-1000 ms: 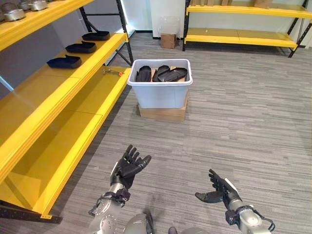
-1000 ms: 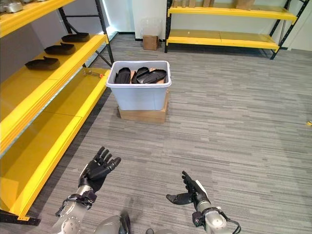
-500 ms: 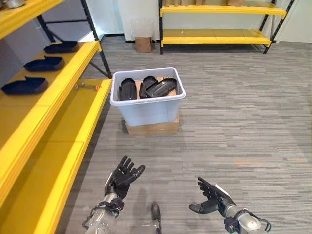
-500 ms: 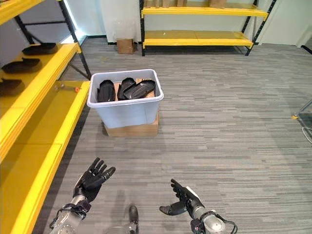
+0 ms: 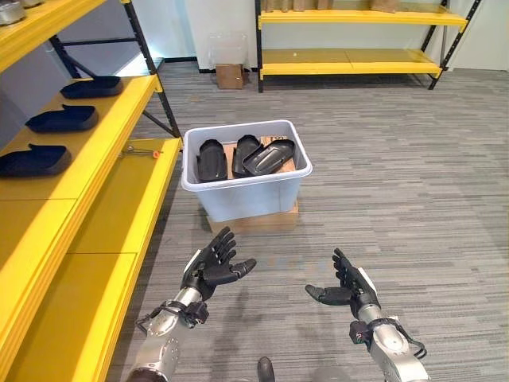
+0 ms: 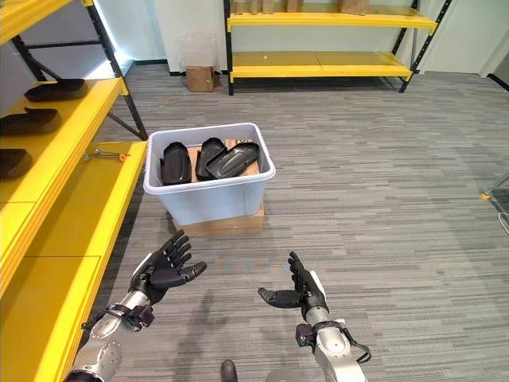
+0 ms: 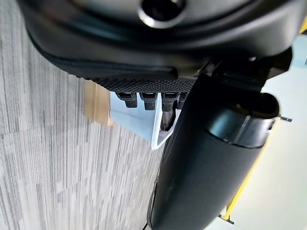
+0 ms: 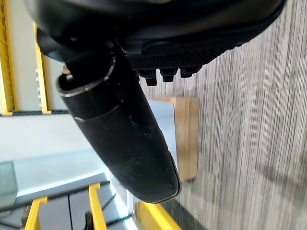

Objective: Move parts from the plastic box to the shelf.

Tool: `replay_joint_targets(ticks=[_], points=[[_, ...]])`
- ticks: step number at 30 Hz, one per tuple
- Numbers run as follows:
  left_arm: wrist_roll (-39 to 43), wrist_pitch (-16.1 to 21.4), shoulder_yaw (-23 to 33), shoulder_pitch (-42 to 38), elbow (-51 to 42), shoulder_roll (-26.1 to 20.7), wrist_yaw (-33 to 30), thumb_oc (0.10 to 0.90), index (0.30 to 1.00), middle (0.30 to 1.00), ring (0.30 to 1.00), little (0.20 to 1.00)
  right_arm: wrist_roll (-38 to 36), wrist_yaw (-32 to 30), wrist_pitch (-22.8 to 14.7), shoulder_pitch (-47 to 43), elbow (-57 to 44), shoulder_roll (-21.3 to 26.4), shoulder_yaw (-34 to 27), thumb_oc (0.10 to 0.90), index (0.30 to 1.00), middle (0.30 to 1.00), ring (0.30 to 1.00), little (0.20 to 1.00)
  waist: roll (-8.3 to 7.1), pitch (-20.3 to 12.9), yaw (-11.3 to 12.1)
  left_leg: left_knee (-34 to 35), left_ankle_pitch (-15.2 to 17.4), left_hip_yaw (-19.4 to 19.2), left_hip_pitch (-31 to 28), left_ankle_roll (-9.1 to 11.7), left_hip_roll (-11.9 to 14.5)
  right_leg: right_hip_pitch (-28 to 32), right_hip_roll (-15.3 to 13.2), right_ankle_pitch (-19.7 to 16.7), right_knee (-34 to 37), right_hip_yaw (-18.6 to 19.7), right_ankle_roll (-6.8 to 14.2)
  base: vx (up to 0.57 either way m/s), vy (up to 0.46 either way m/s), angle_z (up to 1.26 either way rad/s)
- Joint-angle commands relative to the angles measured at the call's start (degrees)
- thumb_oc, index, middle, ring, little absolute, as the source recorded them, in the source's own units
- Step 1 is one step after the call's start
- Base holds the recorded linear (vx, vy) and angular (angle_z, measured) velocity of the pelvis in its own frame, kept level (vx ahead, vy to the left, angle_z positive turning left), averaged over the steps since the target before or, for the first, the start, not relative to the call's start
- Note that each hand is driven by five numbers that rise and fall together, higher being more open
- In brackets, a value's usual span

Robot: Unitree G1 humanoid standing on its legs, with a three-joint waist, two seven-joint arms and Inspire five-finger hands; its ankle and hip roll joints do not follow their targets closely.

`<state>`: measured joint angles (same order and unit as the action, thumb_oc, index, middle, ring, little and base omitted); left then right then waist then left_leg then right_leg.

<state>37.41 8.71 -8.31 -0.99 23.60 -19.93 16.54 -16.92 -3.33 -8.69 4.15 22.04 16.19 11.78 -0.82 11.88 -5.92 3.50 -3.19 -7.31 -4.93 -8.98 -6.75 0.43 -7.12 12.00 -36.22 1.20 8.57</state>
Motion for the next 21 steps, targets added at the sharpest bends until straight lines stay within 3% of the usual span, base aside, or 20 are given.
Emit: replay_joint_targets(ticks=[1,3,6,7,9,12,14,17,21], points=[[-0.1,2.8,-0.8,-2.3,-4.4,-0.2,0.0,0.900,1.000,1.000,1.000,1.000,-1.2,-1.7,-5.9,-2.7,-2.5,1.5,-0.5,0.900,1.000,1.000,1.000,1.000,2.16,-4.7,0.5,-3.2,5.8,-2.2,3.5,1.6,3.6,-0.8,-1.4,-19.0,-7.3,-4.3,-1.9,0.12,0.123,-0.30],[-0.2,2.9,-0.9,-1.4,-4.7,-0.3,-0.8,0.900,1.000,1.000,1.000,1.000,-1.3,-2.2,-5.8,-3.0,-2.7,1.4,-0.3,0.900,1.000,1.000,1.000,1.000,2.17,-4.1,1.0,-3.9,6.7,-2.2,3.1,1.0,3.2,-2.3,-1.6,-18.3,-9.6,-5.5,-2.2,0.18,0.052,-0.47],[0.6,3.6,-0.7,-0.3,-4.9,-0.5,-1.4,0.900,1.000,1.000,1.000,1.000,-1.5,-2.8,-5.5,-3.2,-3.1,1.5,0.0,0.900,1.000,1.000,1.000,1.000,2.25,-3.1,0.2,-3.1,7.0,-1.8,1.2,1.0,3.3,-7.0,2.2,-17.1,-8.1,-5.2,-2.3,0.14,-0.021,-0.34],[0.9,3.6,-0.3,0.3,-5.2,-0.7,-1.2,0.900,1.000,1.000,1.000,1.000,-1.9,-2.6,-5.4,-3.0,-3.5,1.8,-0.4,0.900,1.000,1.000,1.000,1.000,2.49,-2.7,-0.5,-2.0,7.0,-1.5,-0.1,1.4,3.5,-9.4,4.0,-15.6,-4.1,-5.7,-2.6,0.18,-0.079,-0.18],[0.9,3.1,0.5,0.8,-5.9,-1.1,-1.4,0.900,1.000,1.000,1.000,1.000,-2.0,-2.0,-5.3,-2.6,-4.4,2.1,-1.6,0.900,1.000,1.000,1.000,1.000,1.94,-2.3,-1.5,-0.3,7.9,-0.3,-2.8,1.8,2.8,-12.1,4.4,-15.2,7.3,-7.4,-2.7,0.21,-0.114,-0.18],[1.1,2.8,1.4,1.2,-6.8,-1.1,-1.3,0.900,1.000,1.000,1.000,1.000,-2.5,-1.5,-4.5,-1.8,-6.0,2.7,-3.3,0.900,1.000,1.000,1.000,1.000,0.91,-1.9,-2.6,1.2,9.2,2.5,-6.3,2.8,1.7,-12.9,4.5,-18.1,24.3,-8.0,-2.0,0.23,-0.130,-0.04],[1.4,3.8,0.7,2.4,-7.3,-0.9,1.0,0.900,1.000,1.000,1.000,1.000,-2.7,-1.3,-5.1,-1.1,-5.9,2.8,-4.7,0.900,1.000,1.000,1.000,1.000,1.69,-0.9,-3.7,1.5,10.6,5.5,-9.4,4.2,2.3,-16.2,4.9,-20.7,33.5,-6.8,-1.2,0.35,-0.204,0.19],[1.4,4.6,-0.7,3.4,-7.5,-0.6,2.5,0.900,1.000,1.000,1.000,1.000,-3.2,-2.1,-6.3,-1.0,-4.5,2.2,-5.4,0.900,1.000,1.000,1.000,1.000,1.77,-0.3,-3.9,1.5,11.4,7.3,-10.8,4.7,2.8,-16.1,5.3,-21.3,36.2,-5.3,-1.1,0.27,-0.197,0.36],[-0.2,4.8,-2.4,2.9,-6.1,0.5,2.7,0.900,1.000,1.000,1.000,1.000,-2.1,-3.1,-6.7,-0.8,-3.6,1.9,-4.7,0.900,1.000,1.000,1.000,1.000,0.73,-1.5,-4.6,1.5,12.6,9.5,-11.8,4.5,2.2,-12.1,5.6,-23.7,38.6,-1.0,-1.1,0.29,-0.207,0.60]])
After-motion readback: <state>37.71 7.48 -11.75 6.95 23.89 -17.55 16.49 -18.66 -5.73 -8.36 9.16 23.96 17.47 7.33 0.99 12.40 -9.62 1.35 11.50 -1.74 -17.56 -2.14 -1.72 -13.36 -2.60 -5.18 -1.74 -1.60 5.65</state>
